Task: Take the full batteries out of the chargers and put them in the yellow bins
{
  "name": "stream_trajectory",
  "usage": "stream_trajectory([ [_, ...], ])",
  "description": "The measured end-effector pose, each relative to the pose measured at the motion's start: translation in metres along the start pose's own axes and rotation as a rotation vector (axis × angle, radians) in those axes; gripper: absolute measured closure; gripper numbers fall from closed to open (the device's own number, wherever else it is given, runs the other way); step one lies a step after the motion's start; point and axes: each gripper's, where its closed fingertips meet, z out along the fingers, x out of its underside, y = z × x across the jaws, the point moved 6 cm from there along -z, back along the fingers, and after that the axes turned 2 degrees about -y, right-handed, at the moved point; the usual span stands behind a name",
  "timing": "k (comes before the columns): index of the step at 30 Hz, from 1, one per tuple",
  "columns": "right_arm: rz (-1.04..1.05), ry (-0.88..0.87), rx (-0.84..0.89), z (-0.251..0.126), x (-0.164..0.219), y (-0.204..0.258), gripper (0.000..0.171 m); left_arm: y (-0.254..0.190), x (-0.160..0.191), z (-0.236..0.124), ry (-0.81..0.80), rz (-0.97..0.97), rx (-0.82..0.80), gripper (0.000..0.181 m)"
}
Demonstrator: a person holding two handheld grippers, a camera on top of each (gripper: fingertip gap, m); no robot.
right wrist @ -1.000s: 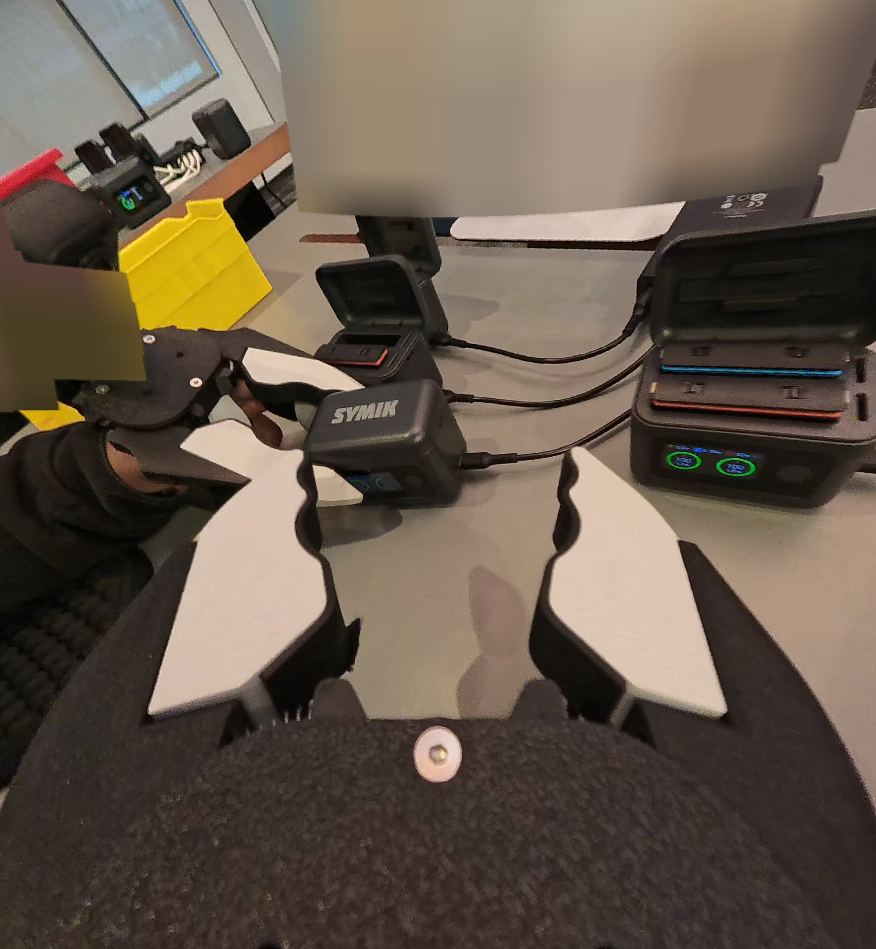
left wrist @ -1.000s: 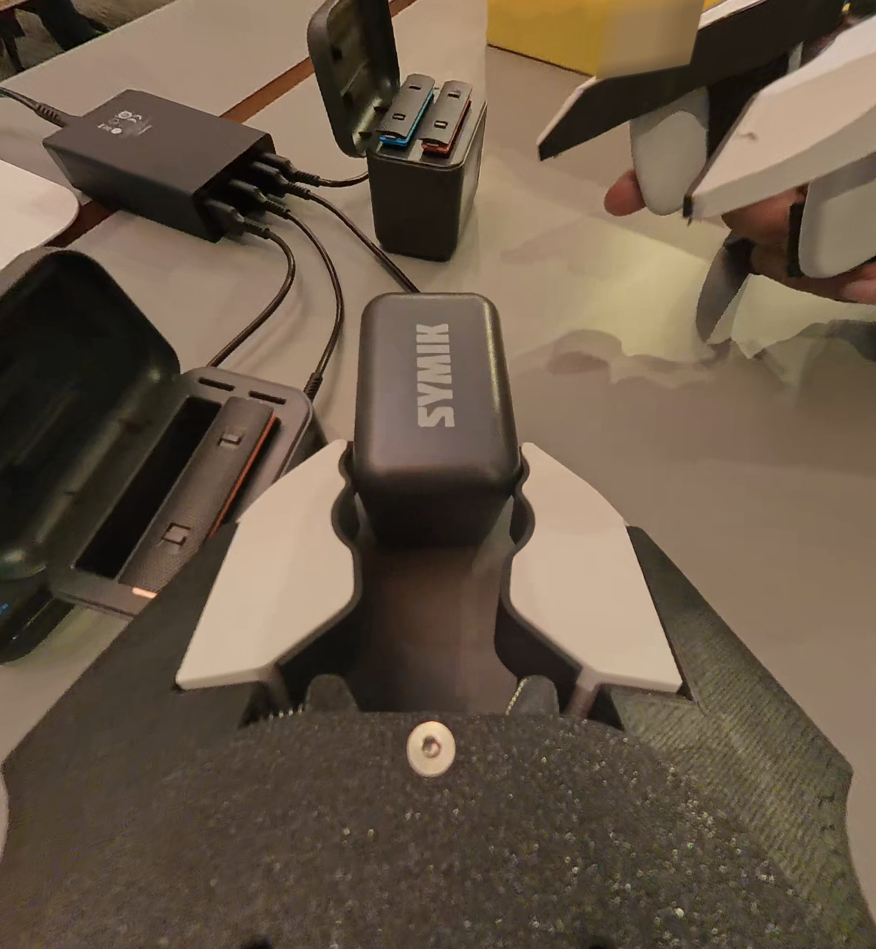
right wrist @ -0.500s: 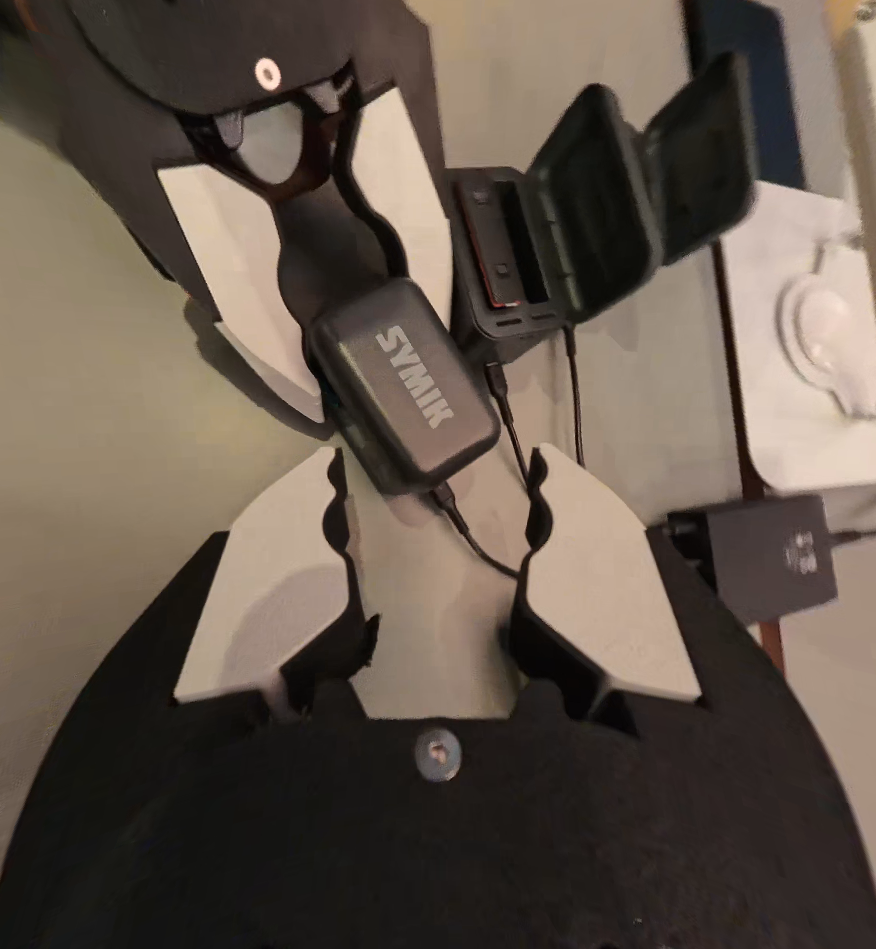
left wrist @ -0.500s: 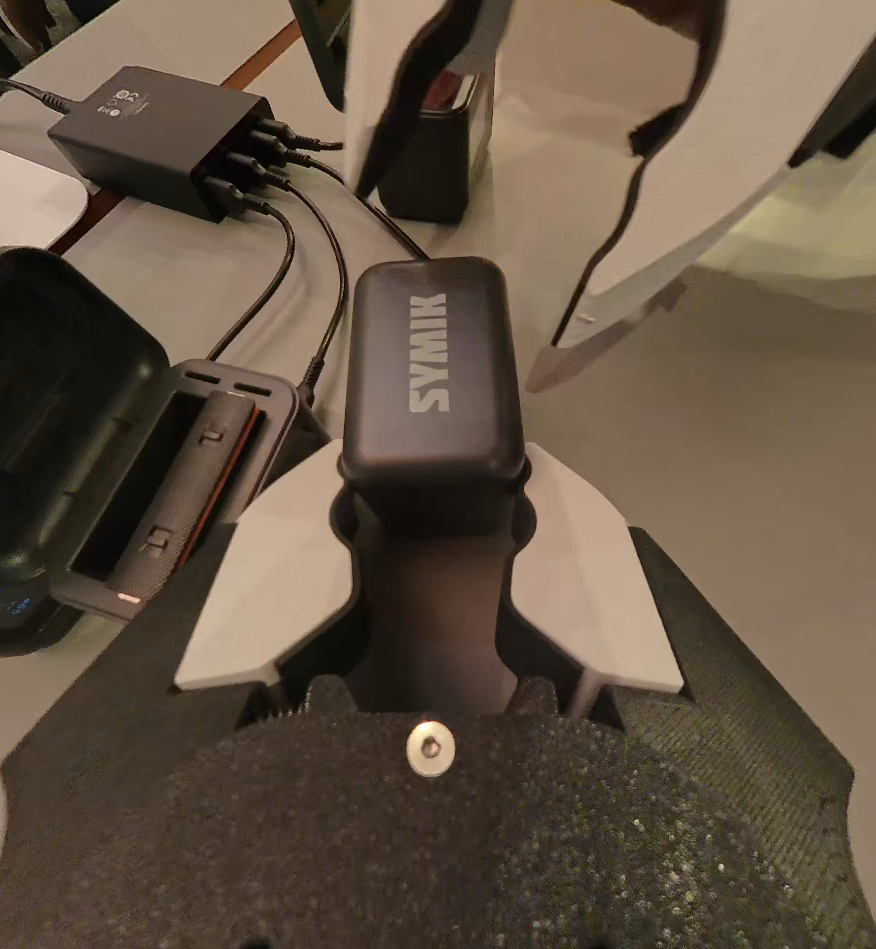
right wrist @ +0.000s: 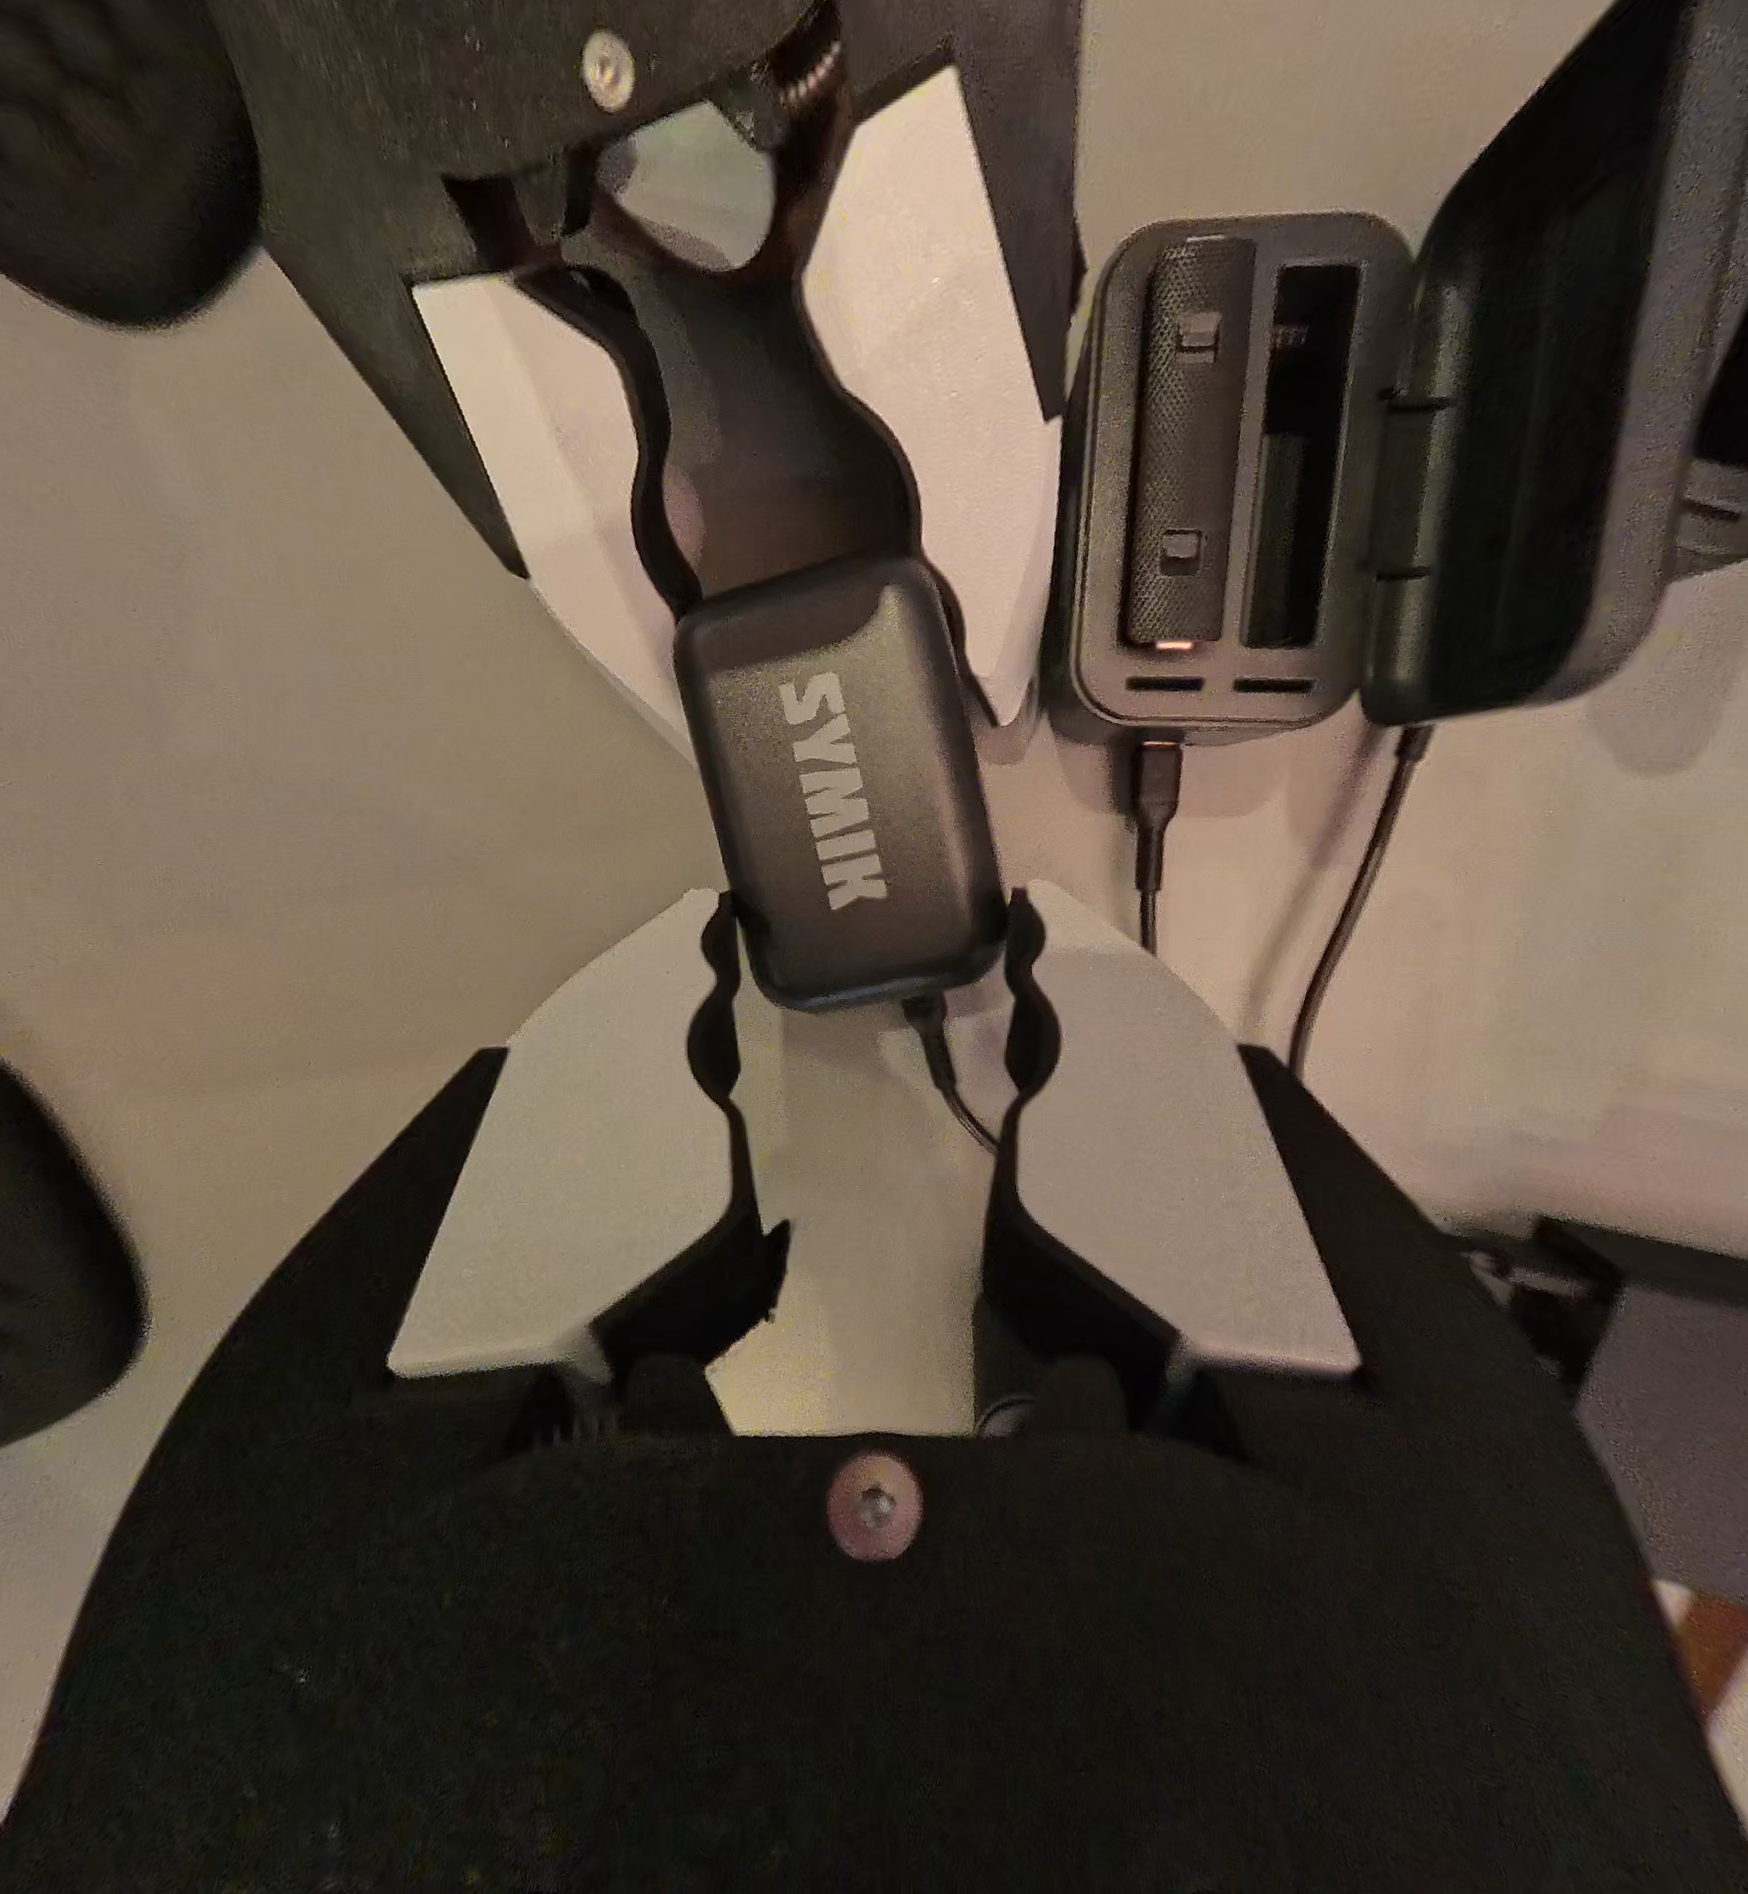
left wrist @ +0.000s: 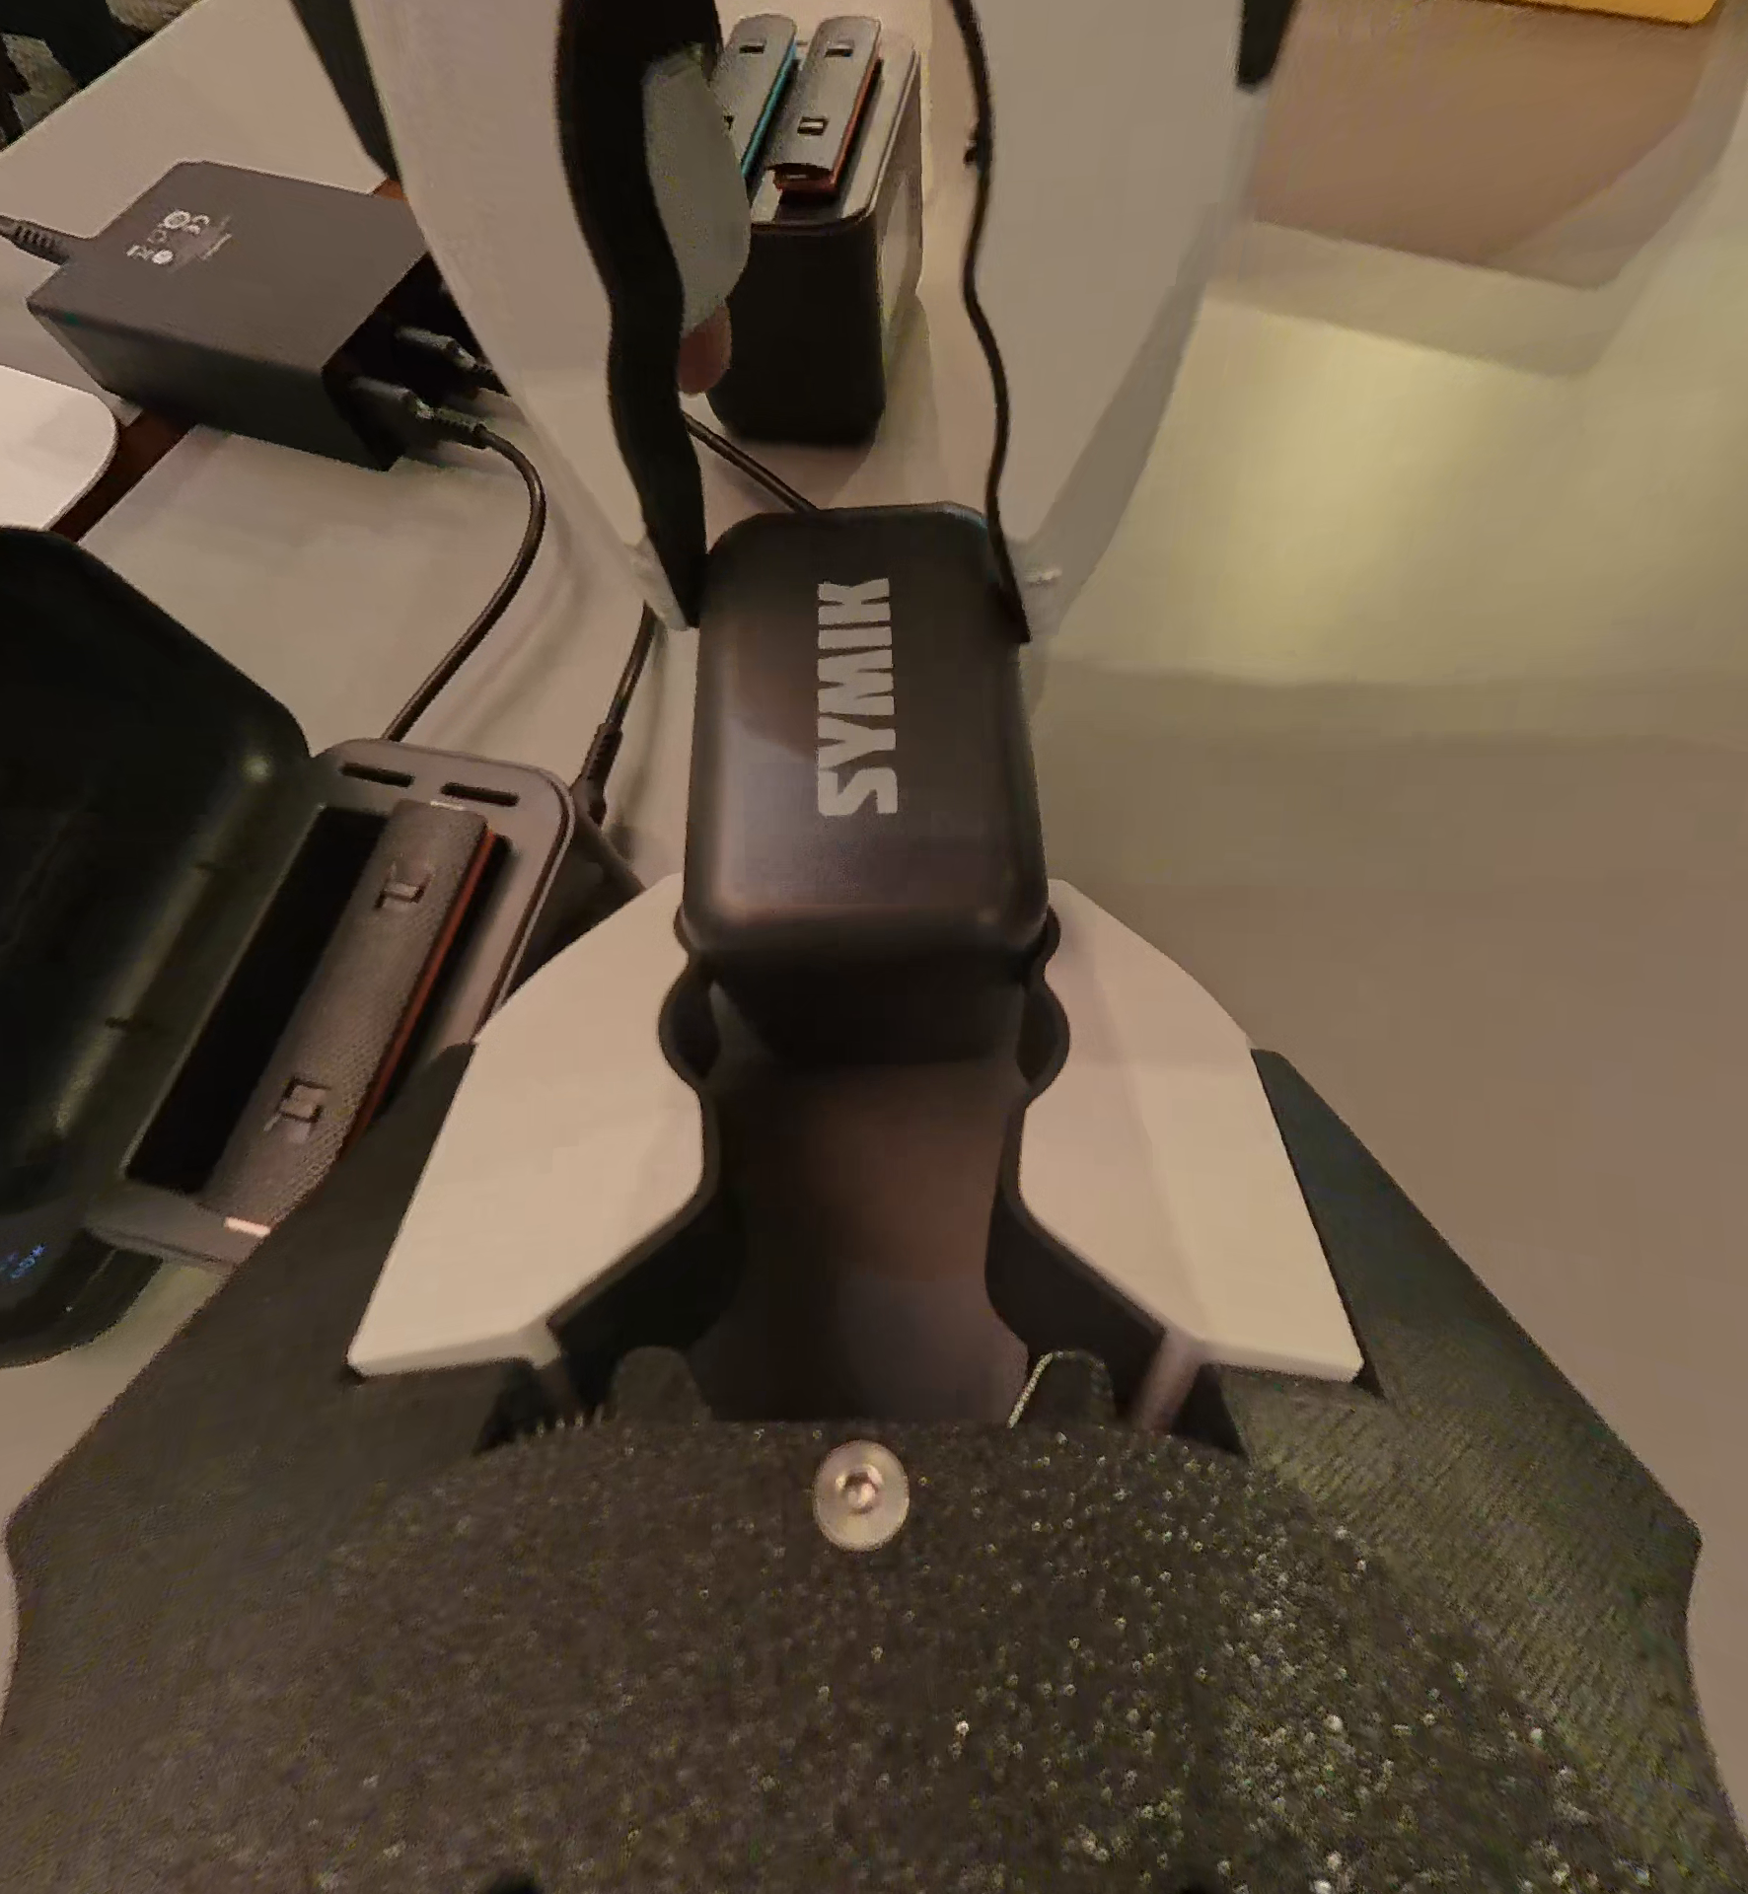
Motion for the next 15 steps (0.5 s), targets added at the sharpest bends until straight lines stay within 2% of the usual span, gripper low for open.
stream_trajectory([
  [2, 0.074, -0.023, -0.080, -0.003, -0.001, -0.004, 0.124, 0.000, 0.000, 0.000, -0.002, 0.012, -0.002, 0.123],
  [3, 0.117, -0.038, -0.108, -0.005, -0.001, -0.008, 0.134, -0.001, 0.000, 0.000, -0.004, 0.020, -0.002, 0.123],
  [4, 0.153, -0.071, -0.111, -0.009, -0.003, -0.015, 0.161, -0.001, 0.000, 0.000, -0.006, 0.031, -0.001, 0.123],
  [5, 0.175, -0.124, -0.134, -0.015, -0.005, -0.020, 0.171, -0.001, 0.000, 0.000, -0.004, 0.027, 0.002, 0.123],
  [8, 0.209, -0.150, -0.133, -0.023, -0.008, -0.031, 0.164, 0.000, 0.000, 0.000, -0.001, 0.006, 0.016, 0.123],
  [15, 0.100, -0.118, -0.060, -0.018, -0.013, -0.022, 0.149, 0.001, 0.000, 0.000, 0.001, -0.003, 0.022, 0.123],
])
